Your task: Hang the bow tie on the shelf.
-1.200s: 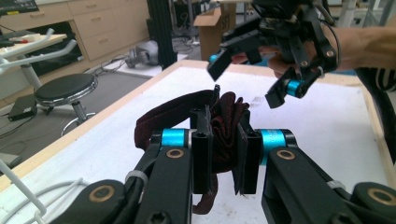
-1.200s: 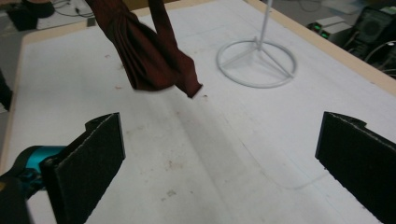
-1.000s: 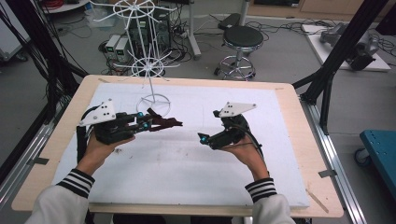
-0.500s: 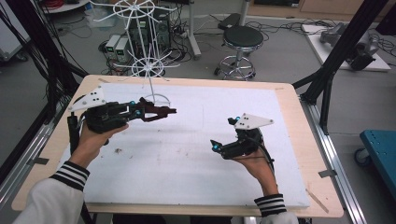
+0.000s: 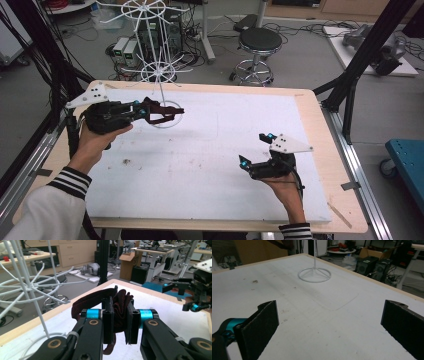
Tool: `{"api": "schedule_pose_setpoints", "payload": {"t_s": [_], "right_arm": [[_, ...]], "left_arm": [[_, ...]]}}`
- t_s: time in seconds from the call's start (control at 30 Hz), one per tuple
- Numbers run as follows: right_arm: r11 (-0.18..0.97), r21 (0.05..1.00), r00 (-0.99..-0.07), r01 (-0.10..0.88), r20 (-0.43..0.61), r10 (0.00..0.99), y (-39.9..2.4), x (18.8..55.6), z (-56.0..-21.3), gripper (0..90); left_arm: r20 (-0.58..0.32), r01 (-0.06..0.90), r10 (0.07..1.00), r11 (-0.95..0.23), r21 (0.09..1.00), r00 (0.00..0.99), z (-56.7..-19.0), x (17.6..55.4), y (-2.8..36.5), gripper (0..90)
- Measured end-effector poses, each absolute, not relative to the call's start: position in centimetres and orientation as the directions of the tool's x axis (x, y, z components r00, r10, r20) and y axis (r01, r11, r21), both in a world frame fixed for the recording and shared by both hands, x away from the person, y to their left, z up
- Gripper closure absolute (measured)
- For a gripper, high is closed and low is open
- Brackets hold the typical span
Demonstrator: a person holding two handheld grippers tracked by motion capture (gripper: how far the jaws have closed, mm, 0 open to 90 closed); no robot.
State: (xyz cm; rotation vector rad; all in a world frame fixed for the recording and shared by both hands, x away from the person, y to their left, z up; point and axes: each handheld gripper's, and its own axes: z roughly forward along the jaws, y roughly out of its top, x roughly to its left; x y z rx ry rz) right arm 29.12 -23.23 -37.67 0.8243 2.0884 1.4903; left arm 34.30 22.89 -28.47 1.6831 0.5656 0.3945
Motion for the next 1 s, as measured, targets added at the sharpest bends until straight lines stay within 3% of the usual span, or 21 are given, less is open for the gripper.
{"api": "schedule_pose_setpoints", "payload": {"t_s": [0.47, 1.0], "right_arm": [[0.192, 0.963, -0.680, 0.190, -0.012, 0.733, -25.0, 26.8, -40.1, 0.7], [0.062, 0.998, -0.641, 0.028, -0.030, 0.767, -26.2, 25.0, -41.6, 0.7]], "left_arm": [[-0.079, 0.186, 0.597, -0.119, 0.975, 0.798, -27.8, 35.2, 23.6, 79.8], [-0.116, 0.232, 0.633, -0.103, 0.967, 0.766, -27.2, 36.6, 24.3, 79.7]]}}
